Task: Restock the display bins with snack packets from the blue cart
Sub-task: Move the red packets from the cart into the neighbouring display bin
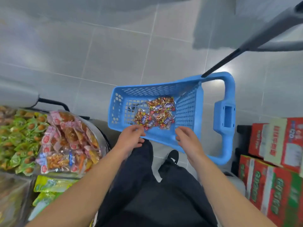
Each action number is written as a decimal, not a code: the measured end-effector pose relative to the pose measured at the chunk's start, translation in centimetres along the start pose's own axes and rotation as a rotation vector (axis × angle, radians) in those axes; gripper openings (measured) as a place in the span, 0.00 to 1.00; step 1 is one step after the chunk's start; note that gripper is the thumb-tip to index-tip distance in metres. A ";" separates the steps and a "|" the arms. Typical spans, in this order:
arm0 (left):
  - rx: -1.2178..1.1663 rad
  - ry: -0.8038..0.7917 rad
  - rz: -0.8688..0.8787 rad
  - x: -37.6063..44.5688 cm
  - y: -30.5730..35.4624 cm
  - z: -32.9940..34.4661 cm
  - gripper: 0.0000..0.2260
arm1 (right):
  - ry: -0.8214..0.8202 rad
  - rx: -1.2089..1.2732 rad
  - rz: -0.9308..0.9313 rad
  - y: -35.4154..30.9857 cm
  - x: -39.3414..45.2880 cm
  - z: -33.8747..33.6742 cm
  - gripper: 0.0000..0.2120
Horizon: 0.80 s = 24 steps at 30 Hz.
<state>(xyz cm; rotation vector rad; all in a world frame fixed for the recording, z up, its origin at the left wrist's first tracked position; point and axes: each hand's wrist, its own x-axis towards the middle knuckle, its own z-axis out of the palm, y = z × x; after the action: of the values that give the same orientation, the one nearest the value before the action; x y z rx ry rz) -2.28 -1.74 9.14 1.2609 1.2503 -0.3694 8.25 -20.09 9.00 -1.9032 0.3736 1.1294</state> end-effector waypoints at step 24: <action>0.178 0.025 -0.143 27.8 -3.9 -3.6 0.14 | -0.097 -0.444 -0.062 6.7 29.2 16.5 0.13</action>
<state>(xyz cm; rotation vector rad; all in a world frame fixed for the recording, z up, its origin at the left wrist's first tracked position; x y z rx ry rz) 2.85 10.95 -15.67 1.3329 1.3563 -0.5799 10.64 -6.03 -22.08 -2.2097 0.0057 1.3387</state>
